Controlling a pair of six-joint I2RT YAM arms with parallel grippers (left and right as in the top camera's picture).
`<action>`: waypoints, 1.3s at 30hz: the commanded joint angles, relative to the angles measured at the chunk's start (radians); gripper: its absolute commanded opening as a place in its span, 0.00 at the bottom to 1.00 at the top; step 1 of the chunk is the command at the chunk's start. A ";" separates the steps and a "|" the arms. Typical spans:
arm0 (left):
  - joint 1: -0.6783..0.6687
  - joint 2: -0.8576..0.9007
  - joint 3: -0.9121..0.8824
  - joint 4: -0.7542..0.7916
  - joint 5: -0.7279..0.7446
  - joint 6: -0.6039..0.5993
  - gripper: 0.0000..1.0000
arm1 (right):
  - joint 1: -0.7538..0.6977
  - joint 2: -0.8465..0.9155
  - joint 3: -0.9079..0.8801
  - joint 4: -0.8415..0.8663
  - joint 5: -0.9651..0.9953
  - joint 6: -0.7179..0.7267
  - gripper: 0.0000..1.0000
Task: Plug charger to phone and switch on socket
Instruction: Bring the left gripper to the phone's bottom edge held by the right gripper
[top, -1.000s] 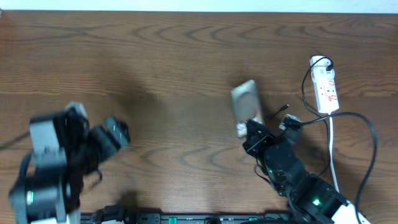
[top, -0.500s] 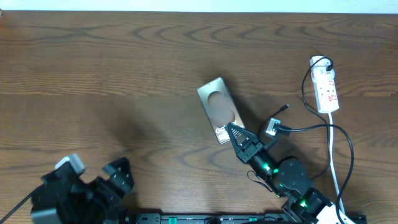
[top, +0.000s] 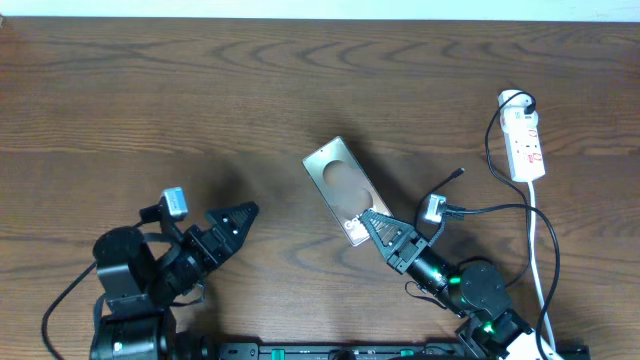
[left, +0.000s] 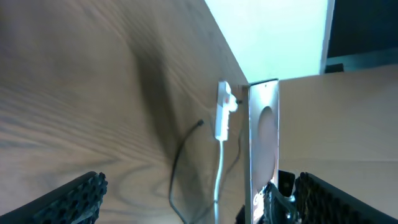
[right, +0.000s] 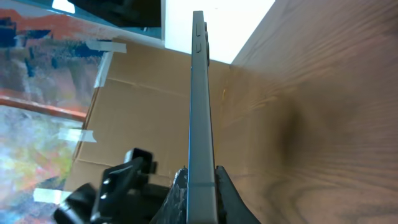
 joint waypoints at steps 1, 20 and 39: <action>0.002 0.035 -0.004 0.040 0.095 -0.050 0.98 | -0.005 -0.001 0.009 0.038 -0.013 0.019 0.01; -0.198 0.308 -0.004 0.439 0.135 -0.109 0.92 | -0.001 0.304 0.009 0.395 -0.008 0.164 0.01; -0.430 0.516 -0.004 0.813 -0.073 -0.397 0.78 | 0.070 0.357 0.016 0.485 0.083 0.164 0.01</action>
